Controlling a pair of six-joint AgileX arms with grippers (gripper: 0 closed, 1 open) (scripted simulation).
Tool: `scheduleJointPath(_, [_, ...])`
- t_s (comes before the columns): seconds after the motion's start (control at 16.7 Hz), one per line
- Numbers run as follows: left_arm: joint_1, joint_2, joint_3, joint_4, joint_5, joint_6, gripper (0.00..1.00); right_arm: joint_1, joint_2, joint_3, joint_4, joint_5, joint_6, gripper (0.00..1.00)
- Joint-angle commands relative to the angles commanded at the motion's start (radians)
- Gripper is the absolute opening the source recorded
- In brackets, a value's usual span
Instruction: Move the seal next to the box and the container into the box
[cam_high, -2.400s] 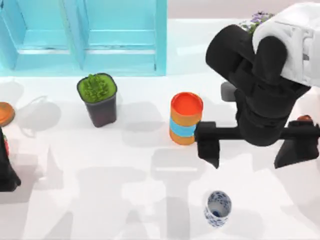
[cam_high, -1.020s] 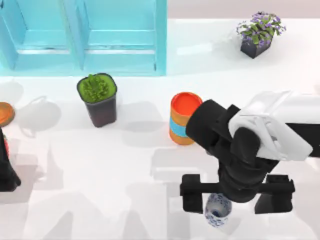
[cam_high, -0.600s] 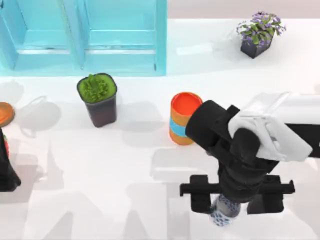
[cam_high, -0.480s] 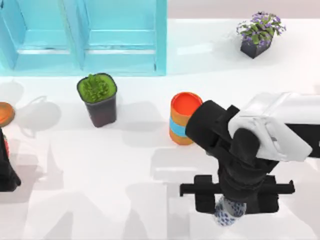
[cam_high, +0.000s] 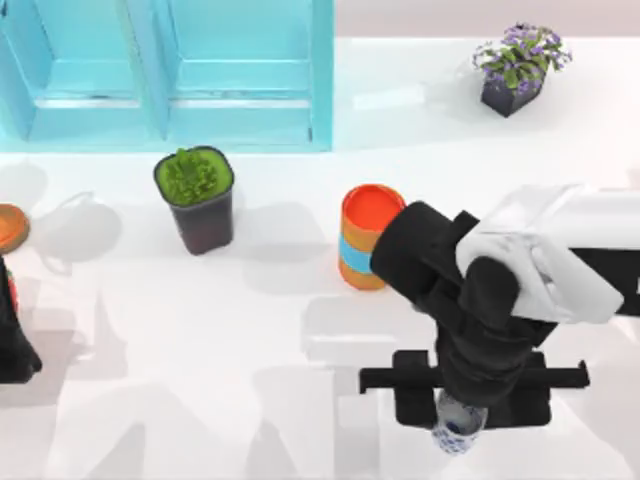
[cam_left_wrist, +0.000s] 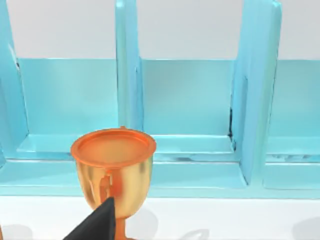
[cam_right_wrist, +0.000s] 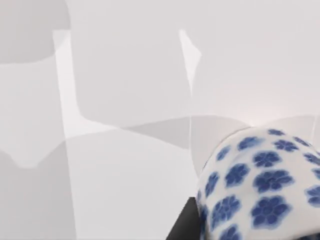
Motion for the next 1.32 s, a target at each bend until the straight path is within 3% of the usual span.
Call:
scheduleJointPath(0.48, [0.000,0.000,0.000,0.000,0.000,0.000,1.00,-0.016,-0.016,0.005,-0.016,-0.001,-0.011,0.00])
scheduleJointPath(0.96, [0.000,0.000,0.000,0.000,0.000,0.000,1.00,-0.249,-0.304,0.045,-0.353,-0.001,-0.250,0.00])
scheduleJointPath(1.32, [0.000,0.000,0.000,0.000,0.000,0.000,1.00,-0.286,-0.345,0.046,-0.396,0.000,-0.290,0.00])
